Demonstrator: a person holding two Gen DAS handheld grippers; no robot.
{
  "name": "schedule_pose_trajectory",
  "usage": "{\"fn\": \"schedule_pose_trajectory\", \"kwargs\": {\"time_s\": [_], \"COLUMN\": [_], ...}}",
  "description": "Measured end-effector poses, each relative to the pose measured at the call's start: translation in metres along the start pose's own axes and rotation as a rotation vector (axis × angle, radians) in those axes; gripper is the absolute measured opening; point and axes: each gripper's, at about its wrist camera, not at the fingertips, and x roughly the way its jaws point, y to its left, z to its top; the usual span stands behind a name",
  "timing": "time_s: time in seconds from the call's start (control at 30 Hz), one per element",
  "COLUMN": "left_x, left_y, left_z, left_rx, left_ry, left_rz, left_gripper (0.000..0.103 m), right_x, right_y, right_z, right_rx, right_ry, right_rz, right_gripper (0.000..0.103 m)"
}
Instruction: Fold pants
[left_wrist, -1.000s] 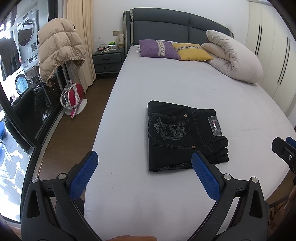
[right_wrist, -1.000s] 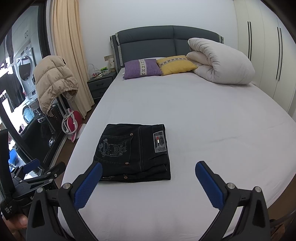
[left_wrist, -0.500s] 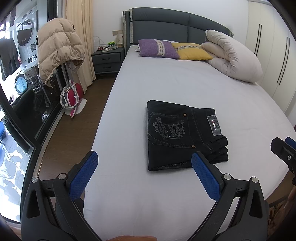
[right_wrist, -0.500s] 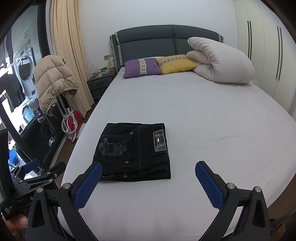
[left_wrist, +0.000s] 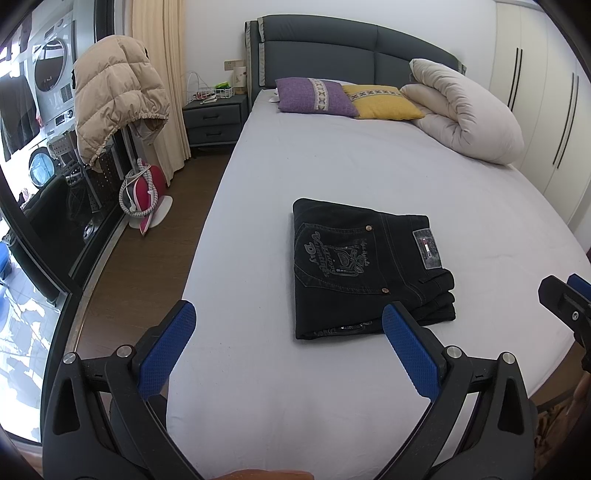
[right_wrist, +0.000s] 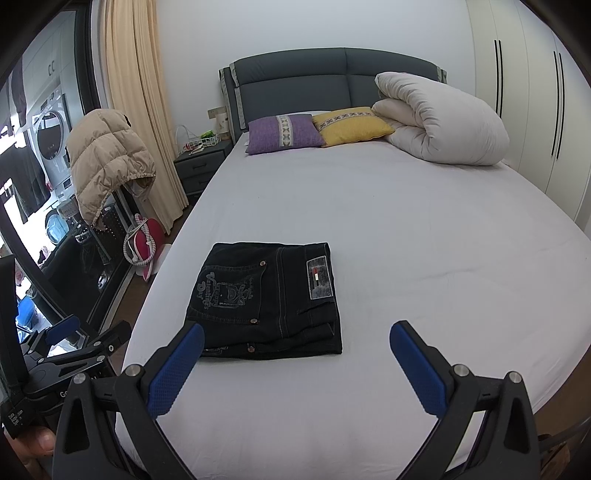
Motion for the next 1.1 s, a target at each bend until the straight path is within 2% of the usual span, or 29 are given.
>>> {"fn": "schedule_pose_trajectory", "kwargs": {"time_s": [1.1], "left_x": [0.003], "left_y": [-0.004], "left_z": [-0.006], "left_rx": [0.006], "left_ry": [-0.010], "left_rz": [-0.009], "left_gripper": [0.103], "right_x": [0.003], "right_y": [0.001], "right_z": [-0.012], "right_rx": [-0.001], "right_ry": [0.010], "right_rz": [0.006], "right_gripper": [0.103]}}
